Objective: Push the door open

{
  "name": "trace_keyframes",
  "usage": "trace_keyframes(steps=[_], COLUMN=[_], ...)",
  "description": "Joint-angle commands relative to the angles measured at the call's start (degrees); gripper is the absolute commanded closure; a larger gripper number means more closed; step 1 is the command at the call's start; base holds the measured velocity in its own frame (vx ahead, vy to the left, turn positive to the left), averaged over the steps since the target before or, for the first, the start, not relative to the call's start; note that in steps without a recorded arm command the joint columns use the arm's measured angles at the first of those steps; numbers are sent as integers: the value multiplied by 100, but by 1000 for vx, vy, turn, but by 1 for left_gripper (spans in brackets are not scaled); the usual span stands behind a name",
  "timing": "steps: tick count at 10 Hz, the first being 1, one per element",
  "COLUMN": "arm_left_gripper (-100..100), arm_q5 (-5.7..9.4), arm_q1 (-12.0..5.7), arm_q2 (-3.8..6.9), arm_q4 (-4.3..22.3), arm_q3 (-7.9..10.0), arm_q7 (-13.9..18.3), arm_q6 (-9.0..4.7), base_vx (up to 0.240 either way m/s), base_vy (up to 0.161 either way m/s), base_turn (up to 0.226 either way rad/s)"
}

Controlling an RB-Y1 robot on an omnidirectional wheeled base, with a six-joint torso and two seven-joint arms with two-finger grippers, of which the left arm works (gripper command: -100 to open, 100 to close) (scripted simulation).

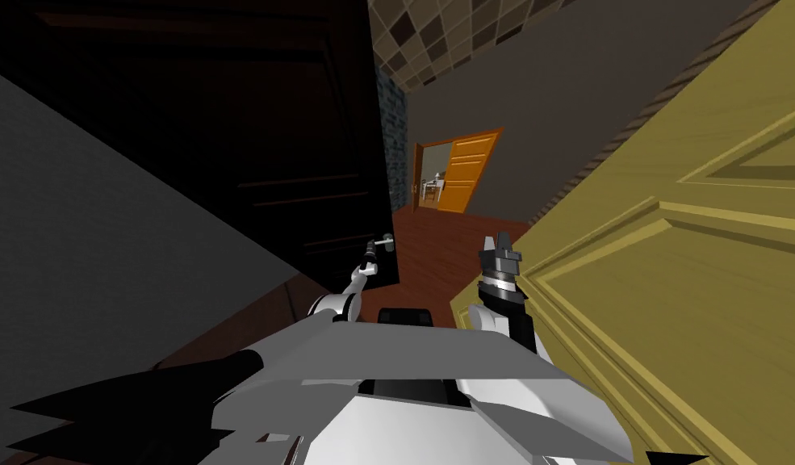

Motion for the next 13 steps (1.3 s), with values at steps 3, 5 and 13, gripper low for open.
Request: trace_keyframes(steps=[3,5,13], arm_left_gripper=[100,100,100], arm_q5=[67,77,147], arm_q1=[-59,-69,-138], arm_q2=[82,65,-75], arm_q4=[68,77,136], arm_q3=[78,78,82], arm_q7=[-106,-133,-323], arm_q6=[-92,-98,-141], base_vx=[129,85,66], base_vy=[-9,-19,-16], base_turn=[130,76,101])
